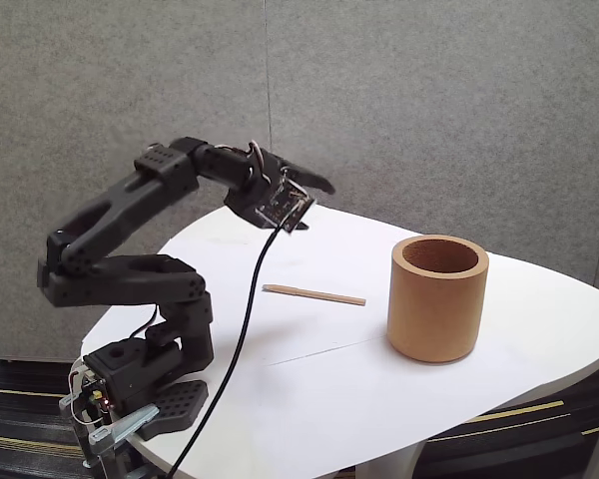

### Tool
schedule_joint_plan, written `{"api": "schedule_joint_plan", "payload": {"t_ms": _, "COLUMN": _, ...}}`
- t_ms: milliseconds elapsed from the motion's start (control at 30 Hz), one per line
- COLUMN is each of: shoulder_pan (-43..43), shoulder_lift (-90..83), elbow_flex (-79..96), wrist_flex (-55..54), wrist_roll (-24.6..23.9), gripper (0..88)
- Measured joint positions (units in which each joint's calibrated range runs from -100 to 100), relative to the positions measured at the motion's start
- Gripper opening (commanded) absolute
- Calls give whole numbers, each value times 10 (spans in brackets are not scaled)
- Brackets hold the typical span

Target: Grab the pen and put it in the pen holder.

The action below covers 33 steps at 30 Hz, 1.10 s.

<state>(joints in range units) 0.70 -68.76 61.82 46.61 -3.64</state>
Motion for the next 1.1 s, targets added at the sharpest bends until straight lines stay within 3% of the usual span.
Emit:
{"api": "schedule_joint_plan", "payload": {"t_ms": 300, "shoulder_pan": -57, "shoulder_lift": 299, "elbow_flex": -245, "wrist_flex": 0, "wrist_roll": 0, "gripper": 267}}
{"api": "schedule_joint_plan", "payload": {"t_ms": 600, "shoulder_pan": -90, "shoulder_lift": 468, "elbow_flex": -273, "wrist_flex": 0, "wrist_roll": 3, "gripper": 267}}
{"api": "schedule_joint_plan", "payload": {"t_ms": 900, "shoulder_pan": -105, "shoulder_lift": 500, "elbow_flex": -273, "wrist_flex": 57, "wrist_roll": 92, "gripper": 267}}
{"api": "schedule_joint_plan", "payload": {"t_ms": 1100, "shoulder_pan": -93, "shoulder_lift": 557, "elbow_flex": -274, "wrist_flex": 57, "wrist_roll": 102, "gripper": 267}}
